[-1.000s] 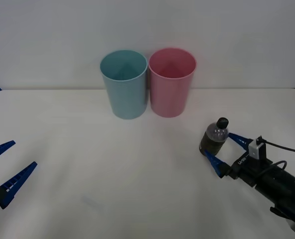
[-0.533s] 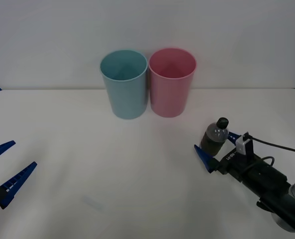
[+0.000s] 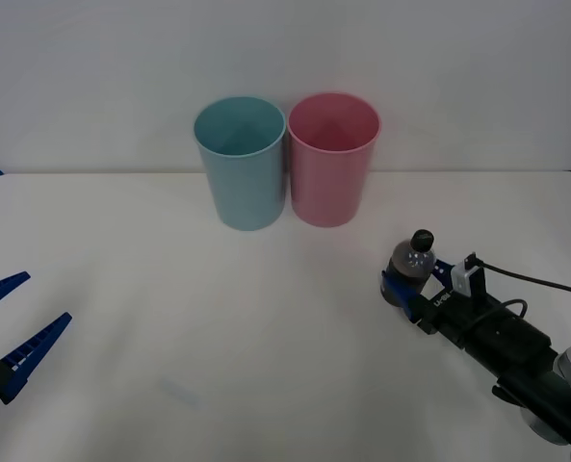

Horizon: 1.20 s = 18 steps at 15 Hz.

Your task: Grasp the object on the table and drop it into the matching bin: aluminum can to the light blue bin, PET bottle to the pink bin.

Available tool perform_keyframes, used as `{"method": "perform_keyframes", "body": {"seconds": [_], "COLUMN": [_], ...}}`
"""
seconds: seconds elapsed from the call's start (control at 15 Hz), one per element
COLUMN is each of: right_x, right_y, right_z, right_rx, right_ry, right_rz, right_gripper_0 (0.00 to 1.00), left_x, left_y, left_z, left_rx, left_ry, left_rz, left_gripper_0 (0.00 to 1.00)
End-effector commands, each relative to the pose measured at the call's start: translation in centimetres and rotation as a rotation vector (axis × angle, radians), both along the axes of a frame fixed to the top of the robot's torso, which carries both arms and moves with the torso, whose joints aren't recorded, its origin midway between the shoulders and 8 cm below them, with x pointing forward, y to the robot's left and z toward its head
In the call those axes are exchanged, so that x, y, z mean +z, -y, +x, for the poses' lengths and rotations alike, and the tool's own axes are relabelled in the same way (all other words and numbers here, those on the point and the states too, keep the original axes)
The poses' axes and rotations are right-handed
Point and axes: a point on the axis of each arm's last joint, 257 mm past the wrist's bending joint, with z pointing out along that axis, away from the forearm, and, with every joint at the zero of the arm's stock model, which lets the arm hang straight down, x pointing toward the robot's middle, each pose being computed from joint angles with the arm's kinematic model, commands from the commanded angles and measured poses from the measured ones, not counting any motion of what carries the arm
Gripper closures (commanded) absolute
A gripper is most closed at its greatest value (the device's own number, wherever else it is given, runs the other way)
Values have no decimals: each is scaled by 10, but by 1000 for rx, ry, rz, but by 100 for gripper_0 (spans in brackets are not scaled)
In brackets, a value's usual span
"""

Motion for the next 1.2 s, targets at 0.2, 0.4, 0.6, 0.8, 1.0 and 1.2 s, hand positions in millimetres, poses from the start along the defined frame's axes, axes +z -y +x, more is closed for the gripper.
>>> {"method": "perform_keyframes", "body": {"seconds": [0.2, 0.4, 0.6, 0.8, 1.0, 1.2], "right_x": [1, 11, 28, 51, 78, 106], "right_y": [-1, -4, -6, -12, -17, -23], "right_z": [0, -4, -8, -17, -27, -32], "right_rx": [3, 20, 27, 38, 42, 72], "right_ry": [1, 19, 50, 36, 41, 50], "right_rz": [4, 18, 29, 66, 92, 139], "right_gripper_0": [100, 100, 100, 100, 100, 100], "left_x": [0, 0, 0, 0, 0, 0], "left_y": [0, 0, 0, 0, 0, 0], "left_z": [0, 0, 0, 0, 0, 0], "left_rx": [0, 0, 0, 0, 0, 0], "left_ry": [0, 0, 0, 0, 0, 0], "left_rz": [0, 0, 0, 0, 0, 0], "left_gripper_0": [0, 0, 0, 0, 0, 0]}}
